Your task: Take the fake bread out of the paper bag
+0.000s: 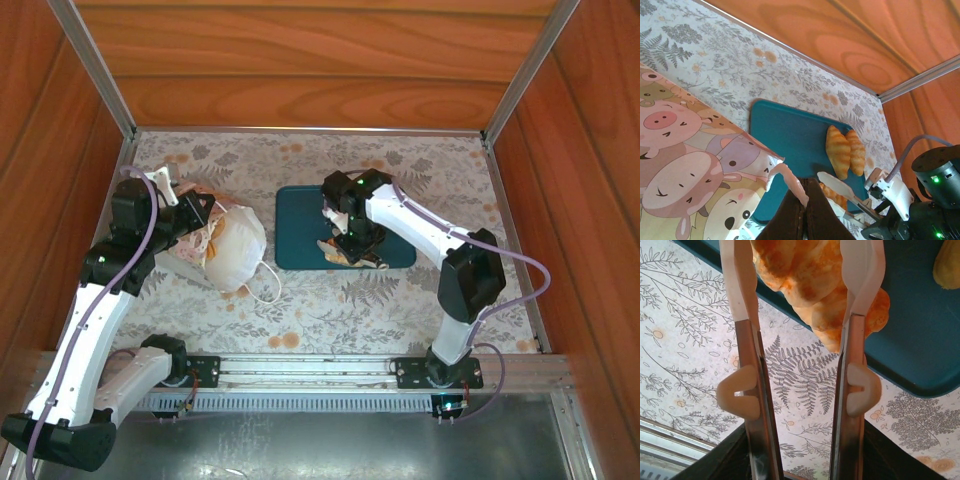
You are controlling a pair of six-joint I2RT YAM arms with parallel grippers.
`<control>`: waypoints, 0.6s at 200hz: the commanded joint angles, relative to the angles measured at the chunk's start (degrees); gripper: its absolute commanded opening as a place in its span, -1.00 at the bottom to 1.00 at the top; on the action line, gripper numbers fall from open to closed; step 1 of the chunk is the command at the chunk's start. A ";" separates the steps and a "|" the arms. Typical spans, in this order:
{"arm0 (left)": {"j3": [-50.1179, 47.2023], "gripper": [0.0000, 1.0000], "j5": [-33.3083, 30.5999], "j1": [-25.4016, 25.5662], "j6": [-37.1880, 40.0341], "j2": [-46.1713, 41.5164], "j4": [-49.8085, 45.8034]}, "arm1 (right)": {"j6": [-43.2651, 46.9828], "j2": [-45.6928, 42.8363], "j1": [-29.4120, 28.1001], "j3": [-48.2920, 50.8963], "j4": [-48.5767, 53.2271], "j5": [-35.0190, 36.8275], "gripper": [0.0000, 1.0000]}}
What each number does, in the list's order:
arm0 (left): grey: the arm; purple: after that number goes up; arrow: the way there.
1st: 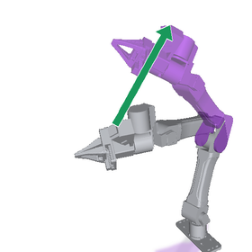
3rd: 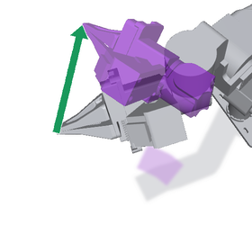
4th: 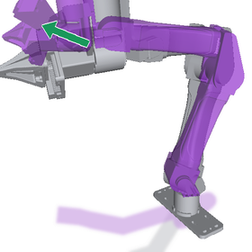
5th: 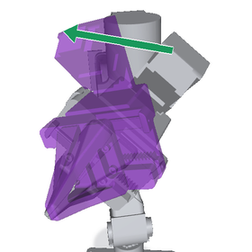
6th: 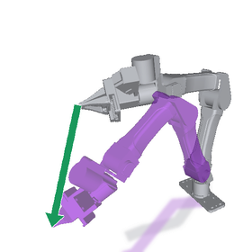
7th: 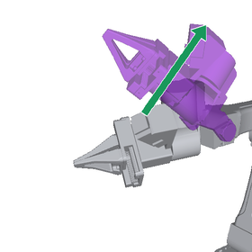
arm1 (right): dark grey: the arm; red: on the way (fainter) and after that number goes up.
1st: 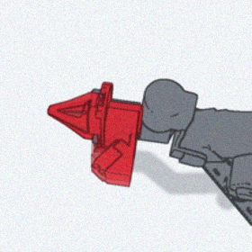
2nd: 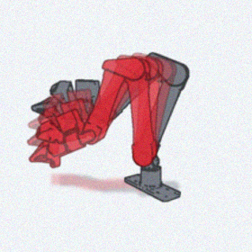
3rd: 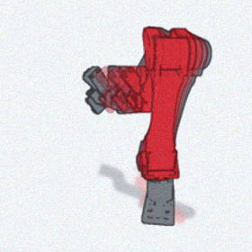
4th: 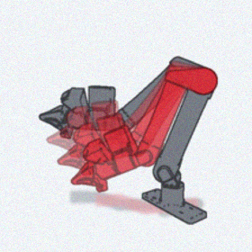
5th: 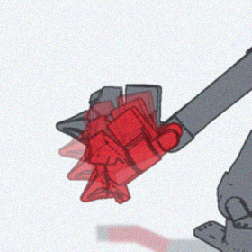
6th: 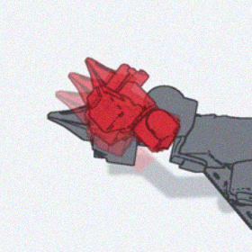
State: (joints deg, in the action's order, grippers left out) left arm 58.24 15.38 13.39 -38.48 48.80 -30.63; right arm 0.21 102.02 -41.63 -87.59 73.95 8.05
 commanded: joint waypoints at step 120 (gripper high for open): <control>0.19 -1.00 0.79 -0.38 -0.37 -0.54 1.50 | 3.13 -3.49 0.11 -1.01 4.83 3.29 0.01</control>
State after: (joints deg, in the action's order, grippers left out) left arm 58.24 15.49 13.37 -38.72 48.80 -30.63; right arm 2.48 101.08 -41.60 -87.59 75.90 10.48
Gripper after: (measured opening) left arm 0.046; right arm 0.509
